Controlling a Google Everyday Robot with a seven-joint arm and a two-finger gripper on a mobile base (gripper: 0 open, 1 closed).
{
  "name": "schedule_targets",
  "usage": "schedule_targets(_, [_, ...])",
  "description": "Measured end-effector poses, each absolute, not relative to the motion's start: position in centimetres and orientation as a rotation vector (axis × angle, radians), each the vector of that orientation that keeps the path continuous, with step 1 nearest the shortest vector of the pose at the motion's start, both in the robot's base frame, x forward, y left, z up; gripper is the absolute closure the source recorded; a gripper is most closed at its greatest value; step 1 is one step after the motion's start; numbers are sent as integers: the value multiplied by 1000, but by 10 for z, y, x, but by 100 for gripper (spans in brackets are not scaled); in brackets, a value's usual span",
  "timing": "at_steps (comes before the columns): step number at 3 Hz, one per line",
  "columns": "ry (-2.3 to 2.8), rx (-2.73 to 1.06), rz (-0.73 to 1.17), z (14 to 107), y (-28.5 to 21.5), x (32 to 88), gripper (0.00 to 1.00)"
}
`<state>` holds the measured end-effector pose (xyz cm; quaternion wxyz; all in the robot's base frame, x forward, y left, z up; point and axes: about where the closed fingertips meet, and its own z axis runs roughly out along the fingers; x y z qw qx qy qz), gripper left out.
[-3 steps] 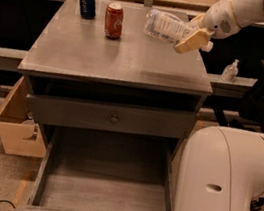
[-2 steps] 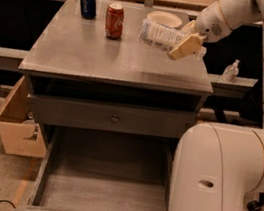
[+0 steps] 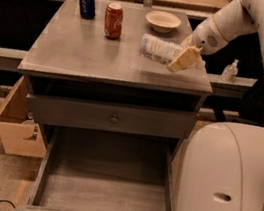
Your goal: Place blue plastic bottle into middle drawer
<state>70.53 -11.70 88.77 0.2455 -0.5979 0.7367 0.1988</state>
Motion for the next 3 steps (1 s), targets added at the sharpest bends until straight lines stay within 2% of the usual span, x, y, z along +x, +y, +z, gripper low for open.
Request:
schedule_targets(1, [1976,-1602,500,905,-114,691,100])
schedule_targets(2, [1954,-1547,519,925,-109,642,100])
schedule_targets(3, [2010,-1531,602,900,-107,595,100])
